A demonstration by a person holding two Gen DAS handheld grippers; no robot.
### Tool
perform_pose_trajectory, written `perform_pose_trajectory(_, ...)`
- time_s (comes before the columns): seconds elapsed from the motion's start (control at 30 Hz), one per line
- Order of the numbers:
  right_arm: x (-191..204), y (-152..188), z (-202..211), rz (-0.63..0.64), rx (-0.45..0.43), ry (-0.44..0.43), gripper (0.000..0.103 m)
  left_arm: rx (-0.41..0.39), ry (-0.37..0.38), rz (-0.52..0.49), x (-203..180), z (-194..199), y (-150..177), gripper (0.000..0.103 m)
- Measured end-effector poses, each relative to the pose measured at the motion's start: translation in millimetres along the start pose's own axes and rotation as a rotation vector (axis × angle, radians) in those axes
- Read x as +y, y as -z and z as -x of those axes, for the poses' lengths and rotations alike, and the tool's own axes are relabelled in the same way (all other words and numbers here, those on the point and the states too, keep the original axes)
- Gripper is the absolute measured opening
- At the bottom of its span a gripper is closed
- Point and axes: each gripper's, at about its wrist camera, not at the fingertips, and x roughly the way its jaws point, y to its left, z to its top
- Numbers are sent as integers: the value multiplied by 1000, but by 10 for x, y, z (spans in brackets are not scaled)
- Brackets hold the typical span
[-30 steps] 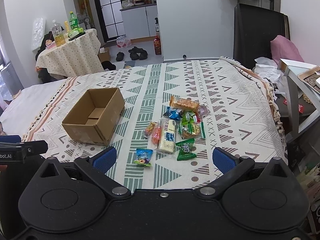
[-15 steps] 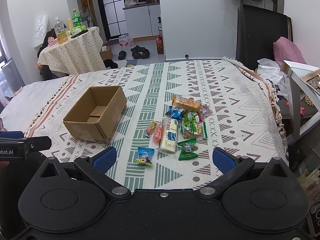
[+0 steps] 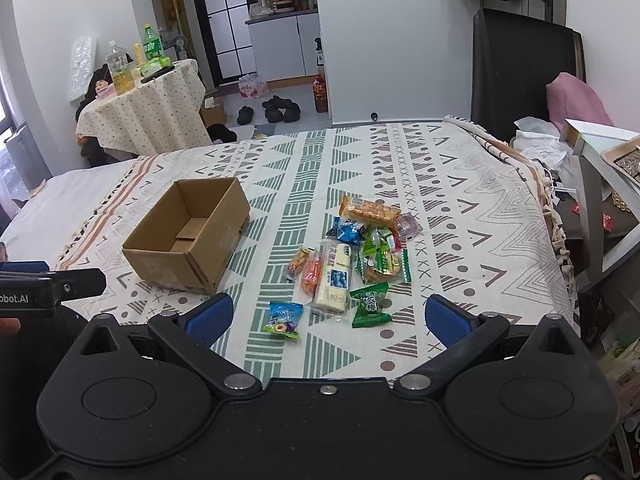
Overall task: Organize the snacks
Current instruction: 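Grasp the blue candy bag with left tool while right tool grasps green plum packet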
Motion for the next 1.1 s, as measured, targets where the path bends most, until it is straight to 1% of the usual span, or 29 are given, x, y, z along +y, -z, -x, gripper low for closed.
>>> perform_pose_trajectory(0.2,-117,-37,-92,-3,9,-12,103,0,-8,14,-71,-95,-52,103)
perform_pose_trajectory(0.43,-304,-50,-235,-17,29,-24,103,27,-26,27,-203,-292,-67,103)
perform_pose_trajectory(0.7,-506,-23,-418,-43,71,-52,103,57,-11,25,-362,-539,-60,102)
perform_pose_trajectory(0.97,-653,8,-681,-56,116,-82,103,109,-7,14,-479,-872,-38,101)
perform_pose_trajectory(1.03,-668,17,-765,-49,125,-86,102,121,-6,6,-514,-969,-26,100)
perform_pose_trajectory(1.1,-684,20,-855,-45,146,-95,95,137,-6,-2,-564,-1077,-11,99)
